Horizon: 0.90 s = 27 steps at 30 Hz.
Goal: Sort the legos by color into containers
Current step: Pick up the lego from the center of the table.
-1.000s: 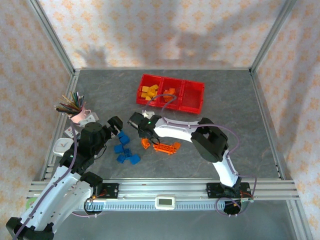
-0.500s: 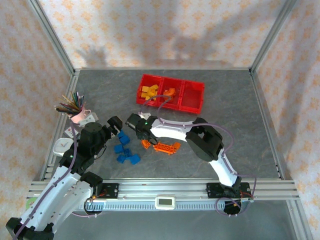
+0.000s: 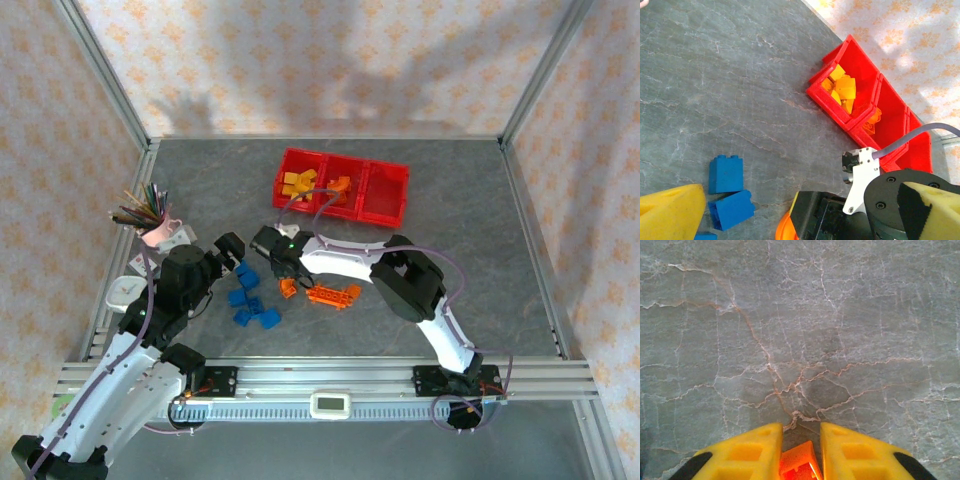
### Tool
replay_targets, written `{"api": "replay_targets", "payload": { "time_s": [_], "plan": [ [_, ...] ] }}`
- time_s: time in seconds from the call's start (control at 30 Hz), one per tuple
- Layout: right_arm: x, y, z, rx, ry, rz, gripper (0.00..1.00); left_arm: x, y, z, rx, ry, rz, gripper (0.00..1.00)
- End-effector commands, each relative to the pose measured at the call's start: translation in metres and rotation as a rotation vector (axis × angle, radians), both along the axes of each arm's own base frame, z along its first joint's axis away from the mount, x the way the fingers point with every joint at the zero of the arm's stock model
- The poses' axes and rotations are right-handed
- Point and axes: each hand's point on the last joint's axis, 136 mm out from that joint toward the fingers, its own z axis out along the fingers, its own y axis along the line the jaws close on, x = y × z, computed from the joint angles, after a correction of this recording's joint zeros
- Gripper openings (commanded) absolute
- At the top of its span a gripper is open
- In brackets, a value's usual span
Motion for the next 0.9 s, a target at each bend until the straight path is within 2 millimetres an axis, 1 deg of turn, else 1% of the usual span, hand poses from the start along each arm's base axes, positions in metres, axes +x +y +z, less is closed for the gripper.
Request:
{"api": "replay_targets", "payload": {
  "time_s": [0.0, 0.27, 0.5, 0.6, 0.67, 0.73, 0.87],
  "plan": [
    [0.002, -0.014, 0.014, -0.025, -0.013, -0.007, 0.23, -0.001, 0.006, 0.013, 0.008, -0.021, 0.021, 0.99],
    [0.008, -0.019, 0.031, 0.002, -0.035, -0.02, 0.2, 0.001, 0.003, 0.011, 0.008, -0.014, 0.011, 0.99],
    [0.011, -0.022, 0.039, 0.011, -0.046, -0.022, 0.17, 0.002, 0.003, 0.013, 0.005, -0.019, 0.01, 0.99],
    [0.015, -0.024, 0.046, 0.024, -0.053, -0.03, 0.17, 0.003, 0.002, 0.013, 0.005, -0.018, 0.007, 0.99],
    [0.022, -0.026, 0.056, 0.034, -0.071, -0.04, 0.17, 0.004, 0.0, 0.014, 0.0, -0.023, 0.001, 0.99],
    [0.034, -0.032, 0.065, 0.045, -0.085, -0.058, 0.17, 0.006, -0.002, 0.018, -0.006, -0.035, -0.006, 0.99],
    [0.068, -0.055, 0.083, 0.056, -0.124, -0.115, 0.16, 0.015, -0.009, 0.026, -0.01, -0.051, -0.032, 0.99]
  ]
}}
